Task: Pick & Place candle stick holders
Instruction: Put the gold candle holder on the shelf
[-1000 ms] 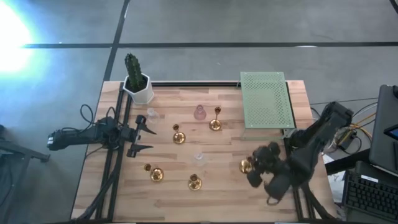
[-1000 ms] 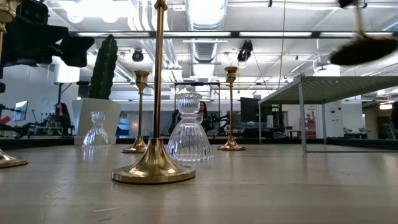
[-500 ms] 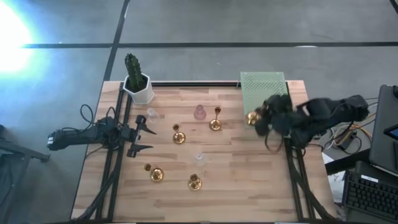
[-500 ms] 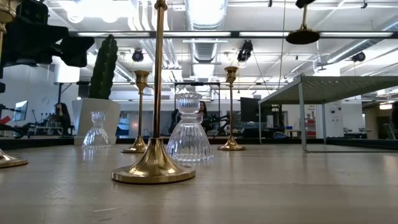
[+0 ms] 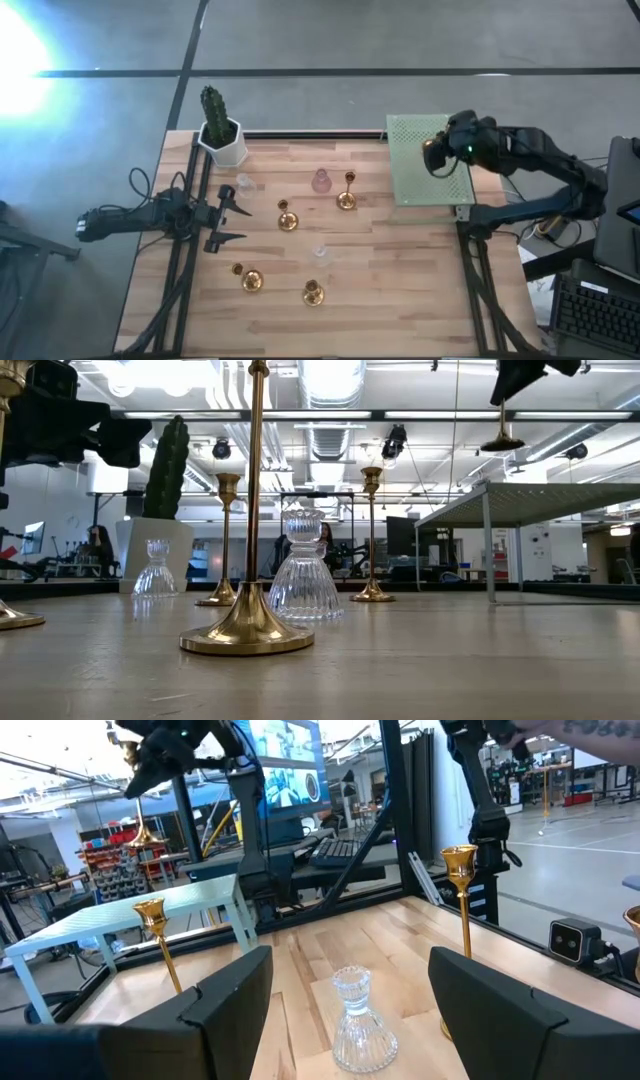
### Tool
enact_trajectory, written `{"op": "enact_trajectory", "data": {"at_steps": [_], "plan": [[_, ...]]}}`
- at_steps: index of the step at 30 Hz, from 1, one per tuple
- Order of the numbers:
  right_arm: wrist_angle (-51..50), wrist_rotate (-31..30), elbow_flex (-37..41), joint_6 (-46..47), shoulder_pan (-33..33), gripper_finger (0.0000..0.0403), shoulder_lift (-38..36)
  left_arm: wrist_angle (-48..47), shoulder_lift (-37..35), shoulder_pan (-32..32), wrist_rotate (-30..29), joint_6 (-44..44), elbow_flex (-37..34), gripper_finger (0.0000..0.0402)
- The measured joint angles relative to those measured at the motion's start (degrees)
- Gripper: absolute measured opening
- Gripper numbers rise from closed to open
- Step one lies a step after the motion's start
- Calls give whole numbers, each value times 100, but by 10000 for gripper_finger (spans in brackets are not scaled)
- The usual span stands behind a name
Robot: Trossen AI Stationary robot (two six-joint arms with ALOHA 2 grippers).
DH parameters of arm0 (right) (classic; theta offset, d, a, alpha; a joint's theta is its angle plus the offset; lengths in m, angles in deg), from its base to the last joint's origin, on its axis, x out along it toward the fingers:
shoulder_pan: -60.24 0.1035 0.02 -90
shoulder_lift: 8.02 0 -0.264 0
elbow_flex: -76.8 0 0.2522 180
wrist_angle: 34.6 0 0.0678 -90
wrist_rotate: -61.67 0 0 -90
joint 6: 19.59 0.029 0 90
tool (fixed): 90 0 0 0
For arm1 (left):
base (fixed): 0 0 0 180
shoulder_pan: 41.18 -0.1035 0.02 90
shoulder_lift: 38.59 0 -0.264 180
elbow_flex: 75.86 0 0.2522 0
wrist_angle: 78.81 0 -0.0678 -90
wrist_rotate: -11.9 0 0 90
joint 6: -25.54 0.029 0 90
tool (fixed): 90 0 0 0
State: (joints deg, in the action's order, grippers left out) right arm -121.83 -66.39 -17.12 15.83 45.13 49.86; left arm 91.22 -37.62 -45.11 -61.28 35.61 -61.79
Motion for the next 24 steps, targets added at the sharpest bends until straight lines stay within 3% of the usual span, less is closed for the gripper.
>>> {"op": "enact_trajectory", "data": {"at_steps": [5, 9, 16, 24], "plan": [[36, 485, 0, -293, -819, 11, 53, 2, -2, -1, -1, 0, 0, 273], [-19, 715, 1, -271, -1012, 11, -38, 1, -1, -1, -2, 0, 0, 273], [-614, 201, -222, -315, -1217, 11, -185, 2, -2, -2, -2, 0, 0, 273], [-340, 205, -412, -1374, -1987, 11, -39, 1, 0, -2, -1, 0, 0, 273]]}}
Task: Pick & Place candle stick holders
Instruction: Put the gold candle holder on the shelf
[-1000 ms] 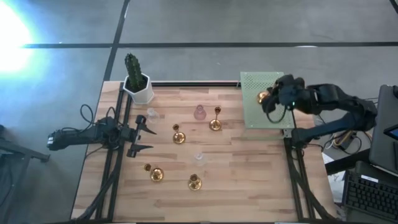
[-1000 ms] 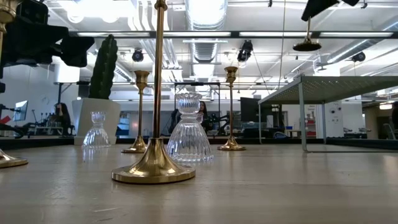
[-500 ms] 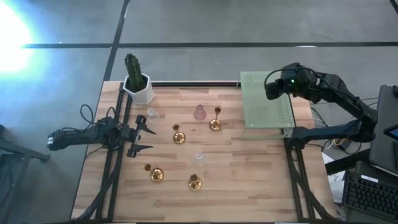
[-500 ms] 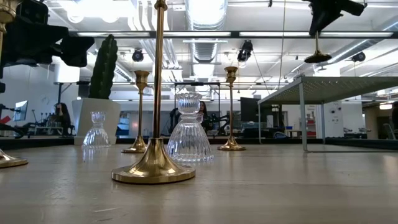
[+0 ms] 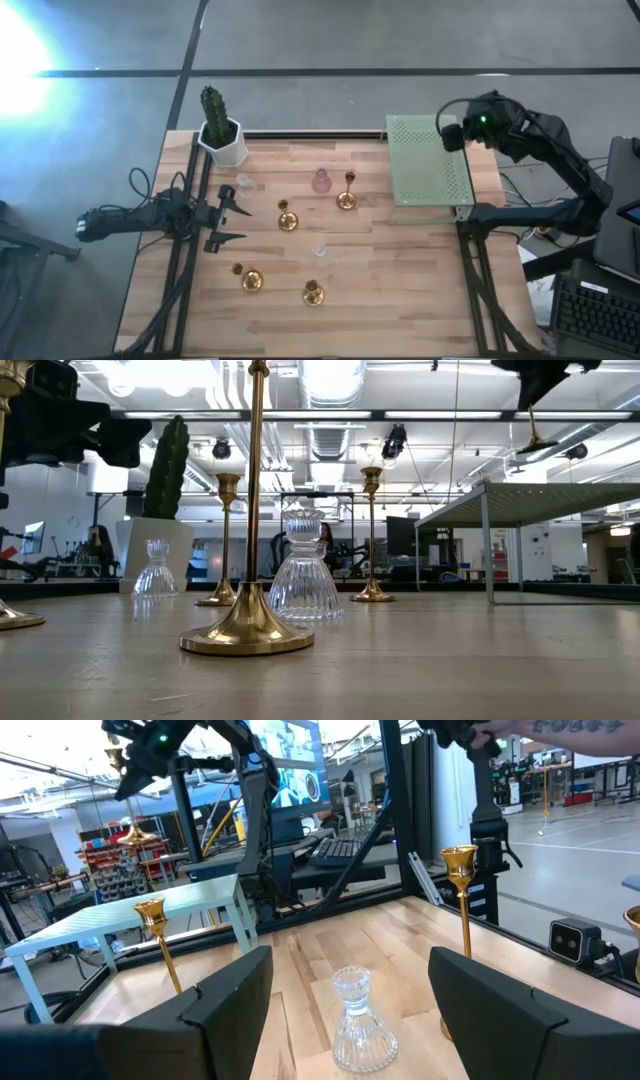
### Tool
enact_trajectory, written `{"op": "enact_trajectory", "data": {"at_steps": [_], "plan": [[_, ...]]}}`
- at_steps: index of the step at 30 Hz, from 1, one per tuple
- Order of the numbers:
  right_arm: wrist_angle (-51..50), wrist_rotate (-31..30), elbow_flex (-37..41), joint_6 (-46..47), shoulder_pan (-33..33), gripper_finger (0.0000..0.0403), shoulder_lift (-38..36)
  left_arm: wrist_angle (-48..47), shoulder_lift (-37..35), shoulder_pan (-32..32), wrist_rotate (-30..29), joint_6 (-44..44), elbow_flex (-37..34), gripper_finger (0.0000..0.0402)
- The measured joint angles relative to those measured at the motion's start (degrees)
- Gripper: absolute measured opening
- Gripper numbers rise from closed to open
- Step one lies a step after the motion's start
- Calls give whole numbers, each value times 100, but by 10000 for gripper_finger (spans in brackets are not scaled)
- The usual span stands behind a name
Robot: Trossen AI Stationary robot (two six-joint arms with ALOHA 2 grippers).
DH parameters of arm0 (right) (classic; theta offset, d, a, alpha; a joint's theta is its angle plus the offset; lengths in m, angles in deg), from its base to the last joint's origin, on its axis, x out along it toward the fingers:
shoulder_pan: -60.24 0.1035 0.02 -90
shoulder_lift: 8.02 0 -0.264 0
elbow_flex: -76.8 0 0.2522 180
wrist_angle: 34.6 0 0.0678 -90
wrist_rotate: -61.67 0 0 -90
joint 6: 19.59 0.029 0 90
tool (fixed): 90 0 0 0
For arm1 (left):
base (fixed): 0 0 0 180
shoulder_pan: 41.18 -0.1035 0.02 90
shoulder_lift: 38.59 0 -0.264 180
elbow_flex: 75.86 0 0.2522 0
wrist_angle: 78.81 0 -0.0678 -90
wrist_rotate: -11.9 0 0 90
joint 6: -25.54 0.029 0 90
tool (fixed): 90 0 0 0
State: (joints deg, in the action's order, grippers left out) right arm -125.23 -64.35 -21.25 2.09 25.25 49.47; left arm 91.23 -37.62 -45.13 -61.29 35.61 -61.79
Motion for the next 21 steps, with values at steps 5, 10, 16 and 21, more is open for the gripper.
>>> {"op": "enact_trajectory", "data": {"at_steps": [5, 10, 16, 21], "plan": [[840, 654, 8, -811, -696, 11, 246, 0, -2, 2, 1, 0, 0, 273], [1072, 1014, 63, -1119, -1136, 11, 512, -4, 0, 2, 1, 0, 0, 273], [1367, 1480, 293, -864, -1115, 11, 312, -13, 11, 1, 0, 0, 0, 273], [1949, 1917, 946, -698, -1122, 11, 98, -12, 11, 2, 0, 0, 0, 273]]}}
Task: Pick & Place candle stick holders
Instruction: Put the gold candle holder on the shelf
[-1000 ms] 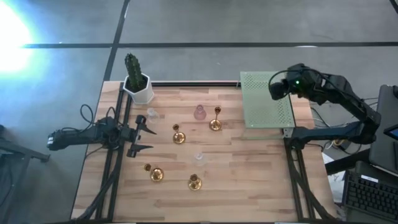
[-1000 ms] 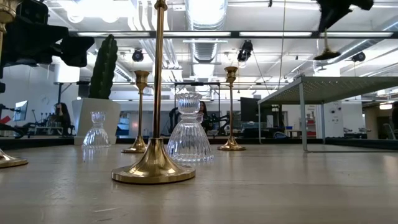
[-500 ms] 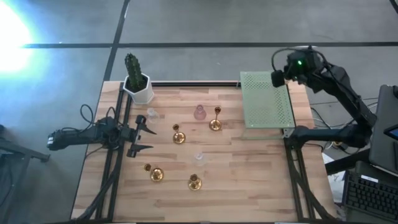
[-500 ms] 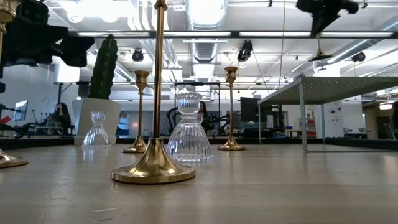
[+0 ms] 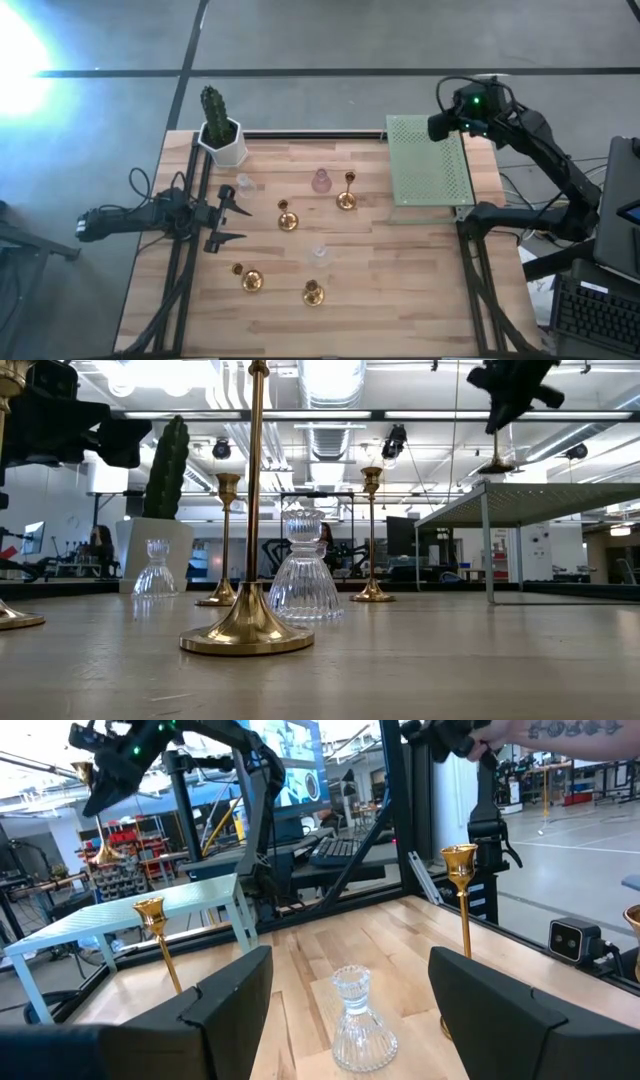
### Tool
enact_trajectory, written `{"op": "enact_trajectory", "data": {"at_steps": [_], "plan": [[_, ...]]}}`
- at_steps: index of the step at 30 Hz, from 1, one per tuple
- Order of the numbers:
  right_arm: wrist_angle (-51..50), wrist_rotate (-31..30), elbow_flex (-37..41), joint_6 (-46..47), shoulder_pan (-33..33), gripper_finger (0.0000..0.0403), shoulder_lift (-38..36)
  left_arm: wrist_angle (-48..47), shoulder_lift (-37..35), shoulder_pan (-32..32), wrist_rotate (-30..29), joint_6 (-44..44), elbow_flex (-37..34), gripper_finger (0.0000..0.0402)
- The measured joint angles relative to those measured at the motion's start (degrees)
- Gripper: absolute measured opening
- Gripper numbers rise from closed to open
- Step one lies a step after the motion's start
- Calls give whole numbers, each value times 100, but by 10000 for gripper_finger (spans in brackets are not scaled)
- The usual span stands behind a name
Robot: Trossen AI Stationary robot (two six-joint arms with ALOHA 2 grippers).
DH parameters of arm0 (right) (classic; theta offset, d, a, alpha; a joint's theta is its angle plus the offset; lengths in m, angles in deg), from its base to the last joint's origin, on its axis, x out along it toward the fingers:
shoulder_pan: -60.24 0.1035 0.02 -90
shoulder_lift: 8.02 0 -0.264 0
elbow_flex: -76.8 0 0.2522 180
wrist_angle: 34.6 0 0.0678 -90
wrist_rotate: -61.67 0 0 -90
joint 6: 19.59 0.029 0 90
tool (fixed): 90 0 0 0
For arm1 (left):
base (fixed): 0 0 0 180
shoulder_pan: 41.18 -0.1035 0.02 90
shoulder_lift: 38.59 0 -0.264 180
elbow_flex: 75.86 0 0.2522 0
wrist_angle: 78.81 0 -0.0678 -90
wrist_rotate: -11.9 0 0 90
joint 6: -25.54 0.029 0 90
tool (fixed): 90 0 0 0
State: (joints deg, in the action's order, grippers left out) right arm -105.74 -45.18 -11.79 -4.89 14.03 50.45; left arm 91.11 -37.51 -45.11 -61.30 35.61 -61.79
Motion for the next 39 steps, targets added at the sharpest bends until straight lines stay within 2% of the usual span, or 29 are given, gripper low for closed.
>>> {"op": "enact_trajectory", "data": {"at_steps": [3, 7, 11, 20, 24, 35, 39], "plan": [[416, -26, 464, 166, -3, 11, -62, 0, 0, 0, 0, 0, 2, 273], [975, -641, 915, 338, -31, 11, -199, 1, 1, -1, 2, 0, 0, 273], [1425, -855, 1154, 443, -42, 11, -251, 4, 2, -2, 0, 0, 0, 273], [1421, -1222, 1184, 667, -38, 11, -23, 7, 2, -2, 0, 0, 0, 273], [1159, -1331, 953, 1050, -29, 11, 241, 9, 2, 0, 2, 0, 0, 273], [1084, -2201, 695, 1906, -30, 11, 745, 13, 2, 0, 0, 0, 0, 273], [1057, -2223, 727, 2147, 39, 11, 792, 11, 2, -1, 2, 0, 0, 273]]}}
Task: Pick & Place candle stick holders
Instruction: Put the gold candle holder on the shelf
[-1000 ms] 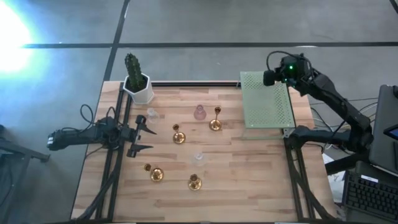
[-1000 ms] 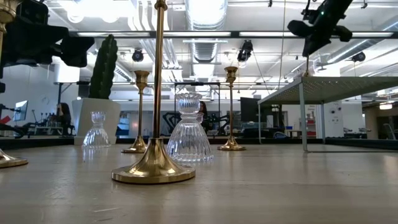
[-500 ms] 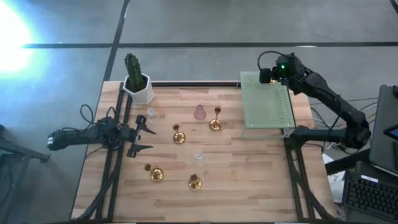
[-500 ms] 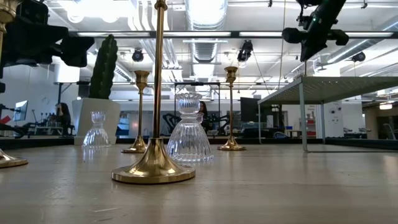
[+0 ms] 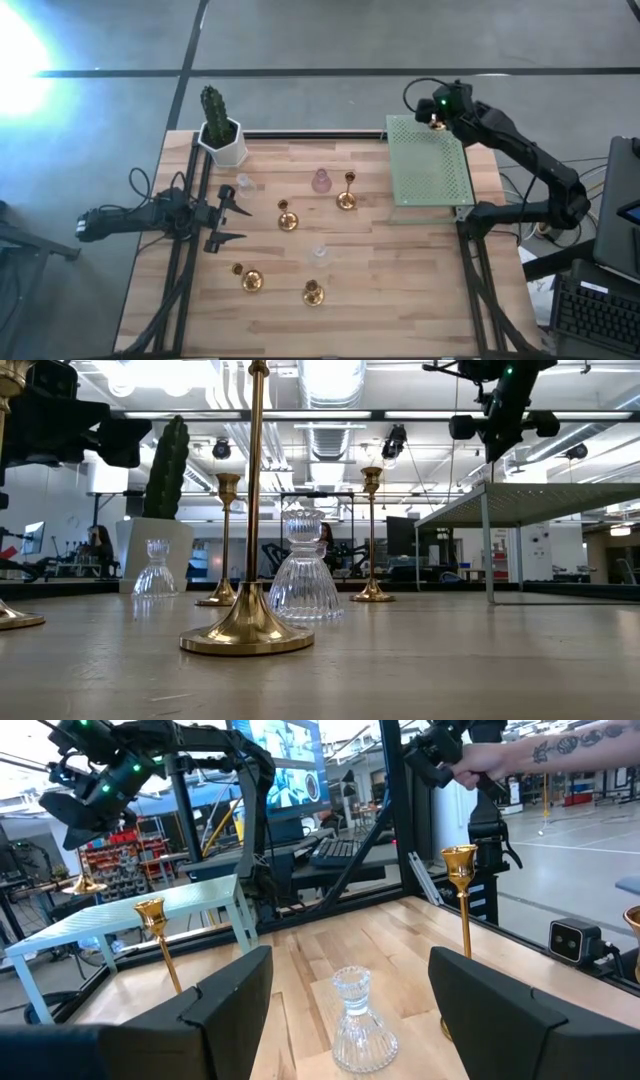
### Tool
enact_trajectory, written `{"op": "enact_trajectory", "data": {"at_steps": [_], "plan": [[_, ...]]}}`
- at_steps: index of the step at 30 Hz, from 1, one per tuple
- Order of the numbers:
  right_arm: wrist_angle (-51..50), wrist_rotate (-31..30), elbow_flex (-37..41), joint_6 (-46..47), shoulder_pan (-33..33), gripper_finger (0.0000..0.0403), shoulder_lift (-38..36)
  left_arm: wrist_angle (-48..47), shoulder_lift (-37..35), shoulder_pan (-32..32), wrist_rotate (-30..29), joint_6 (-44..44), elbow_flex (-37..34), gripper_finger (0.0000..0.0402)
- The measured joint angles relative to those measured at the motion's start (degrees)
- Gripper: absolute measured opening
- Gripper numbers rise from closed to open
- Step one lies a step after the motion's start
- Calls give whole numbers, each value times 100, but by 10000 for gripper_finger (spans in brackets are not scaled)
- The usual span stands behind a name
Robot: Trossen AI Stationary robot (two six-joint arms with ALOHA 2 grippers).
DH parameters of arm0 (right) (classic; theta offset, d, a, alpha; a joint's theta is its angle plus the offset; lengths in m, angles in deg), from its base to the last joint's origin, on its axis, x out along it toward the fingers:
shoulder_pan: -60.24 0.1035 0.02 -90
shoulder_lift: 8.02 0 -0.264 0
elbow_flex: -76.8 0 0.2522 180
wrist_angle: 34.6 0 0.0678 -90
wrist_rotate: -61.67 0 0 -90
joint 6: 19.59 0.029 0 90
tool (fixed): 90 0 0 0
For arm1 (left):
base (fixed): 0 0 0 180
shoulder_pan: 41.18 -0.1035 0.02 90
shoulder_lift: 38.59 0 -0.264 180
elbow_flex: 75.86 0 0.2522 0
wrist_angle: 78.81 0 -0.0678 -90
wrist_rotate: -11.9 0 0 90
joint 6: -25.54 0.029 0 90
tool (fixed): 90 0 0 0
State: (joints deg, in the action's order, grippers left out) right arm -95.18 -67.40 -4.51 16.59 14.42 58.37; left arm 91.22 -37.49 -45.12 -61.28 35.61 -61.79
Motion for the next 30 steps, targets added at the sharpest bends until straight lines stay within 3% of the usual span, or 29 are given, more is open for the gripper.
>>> {"op": "enact_trajectory", "data": {"at_steps": [5, 10, 20, 24, 30], "plan": [[2, -34, -12, 260, 500, 11, -39, 0, 1, 1, -1, 0, 0, 273], [-33, -776, -223, 658, 1313, 11, 21, -5, 0, 2, -2, 0, 0, 273], [-1124, -1316, -906, 1817, 2049, 11, 786, -9, 2, 0, -2, 0, 0, 273], [-2040, -1342, -1531, 2355, 2004, 11, 1299, -7, 2, 0, -1, 0, 0, 273], [-4225, -1340, -2629, 3405, 1893, 11, 1810, -4, 2, 2, -2, 0, 0, 273]]}}
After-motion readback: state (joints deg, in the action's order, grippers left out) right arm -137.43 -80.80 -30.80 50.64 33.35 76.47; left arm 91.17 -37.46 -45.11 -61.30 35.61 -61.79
